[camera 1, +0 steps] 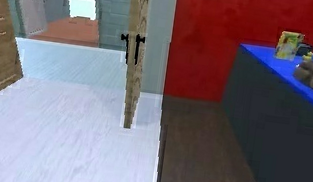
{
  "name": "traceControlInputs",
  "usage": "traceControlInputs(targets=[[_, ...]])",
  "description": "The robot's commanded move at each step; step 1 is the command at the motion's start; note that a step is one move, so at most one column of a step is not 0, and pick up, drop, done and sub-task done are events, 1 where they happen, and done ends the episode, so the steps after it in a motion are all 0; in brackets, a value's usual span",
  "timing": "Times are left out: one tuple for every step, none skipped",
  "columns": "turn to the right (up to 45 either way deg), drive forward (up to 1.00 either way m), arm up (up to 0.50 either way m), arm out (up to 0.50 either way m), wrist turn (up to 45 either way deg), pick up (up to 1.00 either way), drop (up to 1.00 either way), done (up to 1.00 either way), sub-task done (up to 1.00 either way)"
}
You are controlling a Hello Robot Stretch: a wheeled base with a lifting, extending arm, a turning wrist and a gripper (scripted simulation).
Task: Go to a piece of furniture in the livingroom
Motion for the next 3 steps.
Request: traceControlInputs(targets=[[0.0,0.50,0.00,0.00,0.0,0.00,0.00,0.00,0.00],[-27.0,0.00,0.00,0.00,0.0,0.00,0.00,0.00,0.00],[0.0,0.80,0.00,0.00,0.0,0.00,0.00,0.00,0.00]])
